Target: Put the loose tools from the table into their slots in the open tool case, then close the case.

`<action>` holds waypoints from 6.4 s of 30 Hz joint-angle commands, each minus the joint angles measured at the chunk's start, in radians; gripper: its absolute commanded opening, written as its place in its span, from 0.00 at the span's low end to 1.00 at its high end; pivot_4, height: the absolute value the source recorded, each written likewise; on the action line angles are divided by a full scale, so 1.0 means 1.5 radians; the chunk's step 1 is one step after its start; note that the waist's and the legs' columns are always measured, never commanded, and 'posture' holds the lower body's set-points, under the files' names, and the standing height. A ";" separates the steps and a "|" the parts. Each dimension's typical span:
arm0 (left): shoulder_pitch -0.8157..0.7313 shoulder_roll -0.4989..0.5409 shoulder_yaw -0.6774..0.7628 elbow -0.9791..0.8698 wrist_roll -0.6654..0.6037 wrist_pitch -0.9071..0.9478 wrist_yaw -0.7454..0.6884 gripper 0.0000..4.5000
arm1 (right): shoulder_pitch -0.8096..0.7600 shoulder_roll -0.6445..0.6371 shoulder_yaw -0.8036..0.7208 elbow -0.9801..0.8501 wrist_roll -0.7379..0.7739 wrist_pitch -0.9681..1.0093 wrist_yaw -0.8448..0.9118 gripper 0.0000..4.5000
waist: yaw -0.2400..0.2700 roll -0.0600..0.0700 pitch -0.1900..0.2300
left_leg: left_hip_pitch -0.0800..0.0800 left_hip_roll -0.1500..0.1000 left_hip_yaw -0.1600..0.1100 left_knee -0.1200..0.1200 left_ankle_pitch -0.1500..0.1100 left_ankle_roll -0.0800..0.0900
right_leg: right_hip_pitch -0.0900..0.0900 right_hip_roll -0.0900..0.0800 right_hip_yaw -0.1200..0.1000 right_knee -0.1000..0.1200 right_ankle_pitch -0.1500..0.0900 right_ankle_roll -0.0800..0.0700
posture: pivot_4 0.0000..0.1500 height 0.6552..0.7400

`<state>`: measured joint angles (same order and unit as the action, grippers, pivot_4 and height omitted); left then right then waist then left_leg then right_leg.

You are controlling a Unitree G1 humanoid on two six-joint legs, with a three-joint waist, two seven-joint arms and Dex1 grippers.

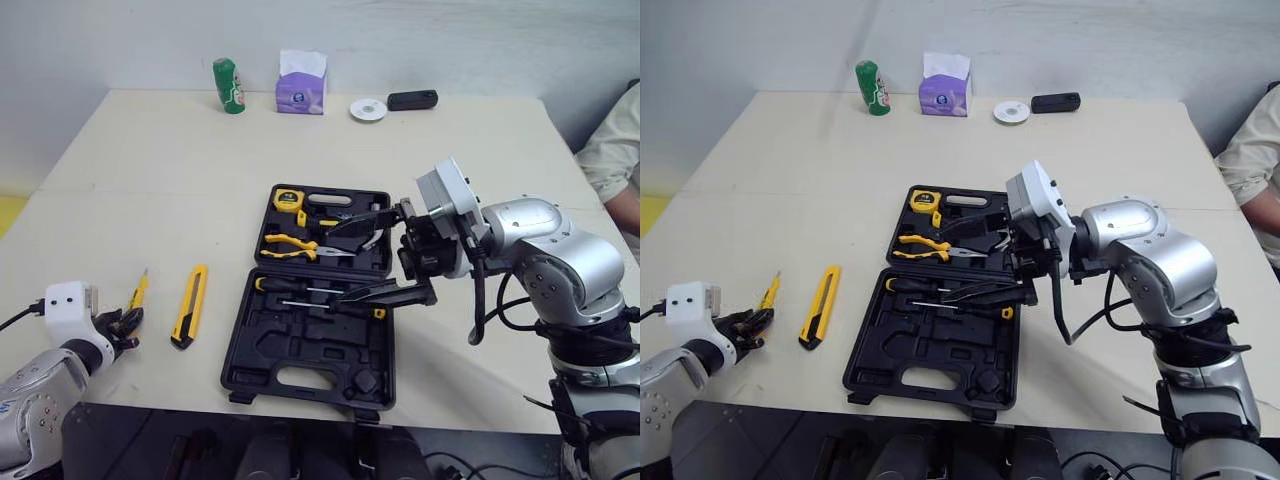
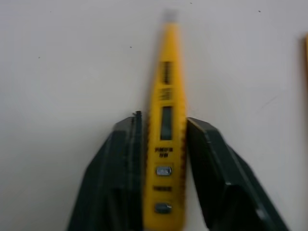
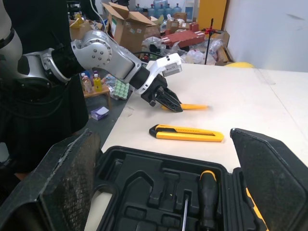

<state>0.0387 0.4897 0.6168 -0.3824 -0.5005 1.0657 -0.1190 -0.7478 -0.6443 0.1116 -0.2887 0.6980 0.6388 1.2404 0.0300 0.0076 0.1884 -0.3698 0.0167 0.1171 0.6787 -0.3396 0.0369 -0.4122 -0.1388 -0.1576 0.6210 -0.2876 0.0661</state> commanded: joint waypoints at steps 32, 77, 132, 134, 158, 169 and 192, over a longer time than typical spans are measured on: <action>-0.413 0.382 -0.632 0.034 0.137 -0.282 -0.725 0.13 | 0.245 -0.119 -0.036 -0.184 -0.059 0.013 -0.115 1.00 | -0.012 -0.007 0.006 | -0.002 0.001 0.002 -0.007 0.004 -0.001 | -0.002 0.006 0.000 -0.002 0.000 0.001 | 1.00 0.90; -0.314 0.144 -0.456 0.259 0.122 -0.620 -0.777 0.34 | 0.344 -0.133 -0.063 -0.212 -0.056 0.004 -0.177 1.00 | -0.005 -0.010 0.008 | -0.003 0.001 0.000 0.003 0.003 0.003 | 0.001 0.004 -0.001 0.000 0.001 0.002 | 1.00 0.90; -0.257 0.139 -0.356 0.217 0.016 -0.509 -0.606 0.42 | 0.255 -0.083 -0.069 -0.126 -0.044 -0.010 -0.185 1.00 | -0.022 -0.005 0.002 | 0.001 0.002 0.001 0.003 0.003 0.003 | 0.003 0.003 0.000 0.000 0.001 0.002 | 1.00 0.90; -0.196 0.146 -0.273 0.140 -0.021 -0.446 -0.549 0.59 | 0.230 -0.066 -0.062 -0.104 -0.038 -0.014 -0.172 1.00 | -0.024 -0.007 0.003 | 0.000 0.002 0.000 0.003 0.004 0.002 | 0.001 0.003 0.000 0.001 0.001 0.002 | 1.00 0.90; 0.477 -0.279 0.007 -0.399 -0.066 -0.285 -0.012 0.99 | -0.004 0.085 0.062 0.177 -0.100 -0.098 0.052 1.00 | -0.021 -0.012 0.006 | -0.002 0.002 0.000 0.002 -0.004 0.008 | 0.001 0.002 0.000 -0.005 0.001 0.002 | 1.00 0.90; 0.237 -0.078 0.003 -0.366 -0.150 0.005 0.114 0.99 | 0.029 0.060 0.048 0.130 -0.109 -0.087 0.029 1.00 | -0.021 -0.011 0.006 | -0.002 0.003 -0.001 0.002 -0.002 0.004 | 0.001 0.003 0.000 -0.004 0.001 0.001 | 1.00 0.90; -0.014 0.002 -0.078 -0.198 -0.068 0.160 0.086 0.31 | 0.113 0.017 0.010 0.020 -0.100 -0.067 -0.061 1.00 | -0.010 -0.010 0.006 | -0.001 0.002 -0.001 0.002 0.000 -0.001 | 0.001 0.004 0.000 -0.001 0.001 0.001 | 1.00 0.90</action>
<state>0.0308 0.4722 0.4736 -0.7134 -0.6184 1.3215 0.0322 -0.5768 -0.6041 0.1584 -0.2133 0.5361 0.5396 1.1526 0.0146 -0.0070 0.1974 -0.3712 0.0201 0.1163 0.6821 -0.3402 0.0351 -0.4109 -0.1331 -0.1571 0.6193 -0.2865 0.0670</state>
